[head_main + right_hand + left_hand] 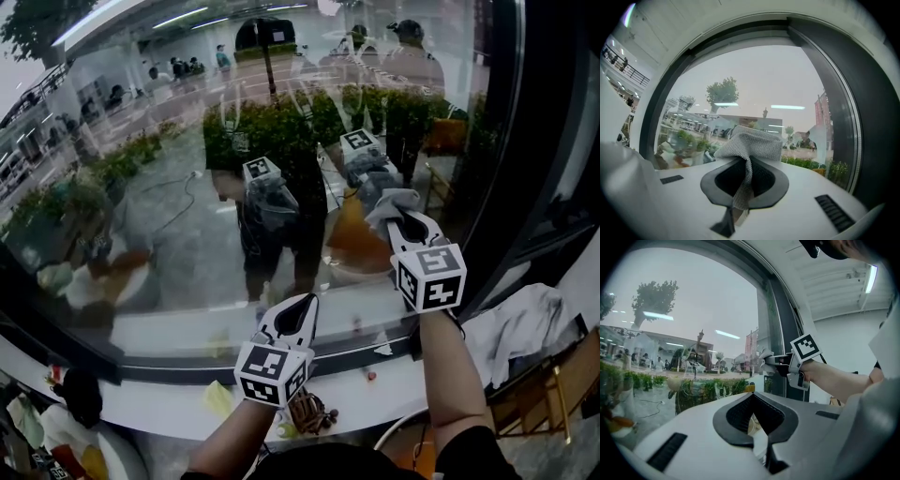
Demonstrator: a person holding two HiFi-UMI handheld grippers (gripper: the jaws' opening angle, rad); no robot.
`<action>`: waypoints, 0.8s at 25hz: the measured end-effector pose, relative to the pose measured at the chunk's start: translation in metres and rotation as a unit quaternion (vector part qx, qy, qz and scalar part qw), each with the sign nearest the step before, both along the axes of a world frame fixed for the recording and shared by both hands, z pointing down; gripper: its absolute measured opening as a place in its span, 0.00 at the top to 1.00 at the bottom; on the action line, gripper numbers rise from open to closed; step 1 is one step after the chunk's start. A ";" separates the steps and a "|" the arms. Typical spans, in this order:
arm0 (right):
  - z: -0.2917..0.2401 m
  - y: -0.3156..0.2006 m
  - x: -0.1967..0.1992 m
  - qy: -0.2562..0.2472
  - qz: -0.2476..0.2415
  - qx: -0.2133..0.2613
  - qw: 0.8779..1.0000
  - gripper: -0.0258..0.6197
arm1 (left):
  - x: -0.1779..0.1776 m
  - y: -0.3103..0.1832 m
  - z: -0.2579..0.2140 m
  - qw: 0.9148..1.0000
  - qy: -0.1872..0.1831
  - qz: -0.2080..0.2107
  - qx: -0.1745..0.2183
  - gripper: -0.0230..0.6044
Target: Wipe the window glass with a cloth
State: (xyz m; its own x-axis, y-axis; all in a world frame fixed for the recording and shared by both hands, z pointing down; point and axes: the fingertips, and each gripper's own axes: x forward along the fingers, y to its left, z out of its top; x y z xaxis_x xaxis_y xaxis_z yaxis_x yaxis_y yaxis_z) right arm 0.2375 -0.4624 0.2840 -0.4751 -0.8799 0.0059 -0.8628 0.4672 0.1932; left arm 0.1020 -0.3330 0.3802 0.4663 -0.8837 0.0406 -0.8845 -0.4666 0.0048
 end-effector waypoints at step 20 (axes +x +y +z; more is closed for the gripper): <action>0.009 0.053 -0.032 -0.034 -0.013 -0.002 0.999 0.90 | -0.077 0.057 0.004 0.998 0.003 -0.058 -0.006 0.95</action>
